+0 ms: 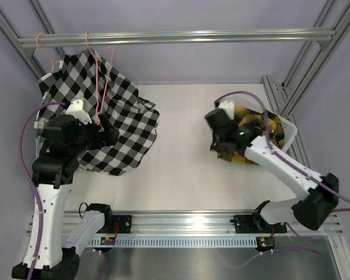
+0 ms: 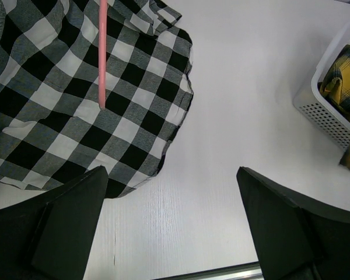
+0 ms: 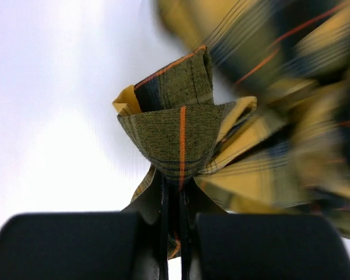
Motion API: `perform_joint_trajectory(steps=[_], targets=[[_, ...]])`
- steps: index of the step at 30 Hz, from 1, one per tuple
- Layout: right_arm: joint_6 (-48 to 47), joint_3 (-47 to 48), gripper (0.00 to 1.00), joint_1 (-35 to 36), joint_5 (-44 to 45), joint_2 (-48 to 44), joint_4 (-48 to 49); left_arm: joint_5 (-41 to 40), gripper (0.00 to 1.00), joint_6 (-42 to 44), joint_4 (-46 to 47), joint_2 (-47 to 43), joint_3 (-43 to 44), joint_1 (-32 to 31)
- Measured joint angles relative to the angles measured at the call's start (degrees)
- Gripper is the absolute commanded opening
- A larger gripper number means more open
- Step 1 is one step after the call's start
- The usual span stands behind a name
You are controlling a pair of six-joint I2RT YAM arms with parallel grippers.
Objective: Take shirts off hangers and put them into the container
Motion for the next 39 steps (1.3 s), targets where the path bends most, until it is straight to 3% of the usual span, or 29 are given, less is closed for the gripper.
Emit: perform_joint_trajectory(steps=[7, 15, 23, 34, 38, 39], targets=[[-11.8, 14.6, 0.0, -18.6, 10.0, -11.7, 4.0, 0.2, 0.99, 0.0, 0.0, 0.0, 0.0, 0.0], [-16.6, 15.5, 0.0, -33.3, 10.8, -6.8, 16.1, 1.1, 0.99, -0.6, 0.8, -0.6, -0.8, 0.0], [-11.8, 4.4, 0.0, -35.2, 4.5, 5.3, 18.5, 1.5, 0.99, -0.7, 1.4, -1.6, -2.8, 0.0], [0.0, 2.6, 0.0, -36.0, -9.7, 21.1, 11.4, 1.7, 0.99, -1.0, 1.8, -1.6, -3.9, 0.0], [1.2, 2.4, 0.19, -37.5, -14.1, 24.0, 11.0, 1.7, 0.99, -1.0, 1.8, -1.7, -4.0, 0.0], [1.2, 2.6, 0.31, -37.7, -14.6, 24.0, 10.6, 1.7, 0.99, -1.0, 1.7, -1.8, -4.0, 0.0]])
